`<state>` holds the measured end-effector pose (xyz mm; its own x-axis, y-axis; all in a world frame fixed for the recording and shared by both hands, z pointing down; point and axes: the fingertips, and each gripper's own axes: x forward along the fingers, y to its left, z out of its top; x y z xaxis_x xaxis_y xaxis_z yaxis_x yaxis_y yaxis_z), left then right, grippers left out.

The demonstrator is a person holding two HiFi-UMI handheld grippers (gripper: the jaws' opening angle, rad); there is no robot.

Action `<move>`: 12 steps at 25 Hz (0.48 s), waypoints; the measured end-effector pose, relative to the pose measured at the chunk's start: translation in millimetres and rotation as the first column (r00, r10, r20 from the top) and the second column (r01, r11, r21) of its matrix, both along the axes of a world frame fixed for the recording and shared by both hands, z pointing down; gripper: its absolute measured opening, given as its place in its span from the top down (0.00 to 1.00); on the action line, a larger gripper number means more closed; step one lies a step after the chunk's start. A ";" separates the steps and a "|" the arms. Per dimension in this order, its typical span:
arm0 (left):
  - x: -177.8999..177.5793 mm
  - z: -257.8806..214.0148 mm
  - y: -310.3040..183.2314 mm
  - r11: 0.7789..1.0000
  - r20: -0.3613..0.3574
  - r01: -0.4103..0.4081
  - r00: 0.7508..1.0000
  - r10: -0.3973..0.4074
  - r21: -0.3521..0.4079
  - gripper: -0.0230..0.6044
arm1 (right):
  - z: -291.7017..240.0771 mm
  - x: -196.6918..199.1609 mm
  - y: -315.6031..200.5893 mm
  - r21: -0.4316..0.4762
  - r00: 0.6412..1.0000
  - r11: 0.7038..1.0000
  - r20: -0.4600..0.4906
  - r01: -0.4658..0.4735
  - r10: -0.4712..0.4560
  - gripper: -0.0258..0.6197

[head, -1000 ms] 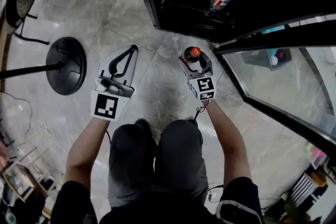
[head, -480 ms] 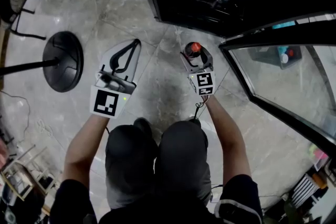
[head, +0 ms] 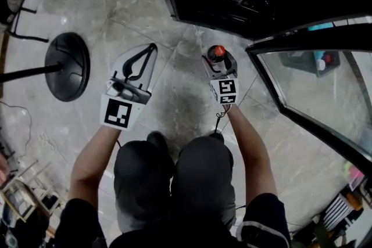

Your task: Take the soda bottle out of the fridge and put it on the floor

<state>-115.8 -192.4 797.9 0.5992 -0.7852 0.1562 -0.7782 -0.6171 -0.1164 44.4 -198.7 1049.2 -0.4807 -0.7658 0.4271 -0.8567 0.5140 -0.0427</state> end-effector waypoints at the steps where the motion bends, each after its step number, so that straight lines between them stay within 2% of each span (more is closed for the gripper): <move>1: 0.5 2.3 0.0 1.000 -0.003 0.000 1.000 0.000 -0.001 0.92 | 2.0 0.5 -1.0 0.004 1.000 1.000 0.002 -0.002 0.002 0.47; 7: 8.8 20.3 1.7 1.000 0.012 -0.016 1.000 0.016 -0.004 0.92 | 4.6 1.4 -3.6 0.039 1.000 0.999 0.006 -0.022 0.022 0.47; 12: 6.5 23.5 0.1 1.000 -0.002 -0.005 1.000 0.005 -0.013 0.92 | 4.3 2.3 2.2 0.078 1.000 0.997 0.011 -0.011 0.010 0.46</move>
<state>-109.3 -192.3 821.4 0.6033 -0.7802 0.1653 -0.7755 -0.6222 -0.1070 46.7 -196.5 1053.4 -0.4765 -0.8017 0.3609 -0.8618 0.5071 -0.0115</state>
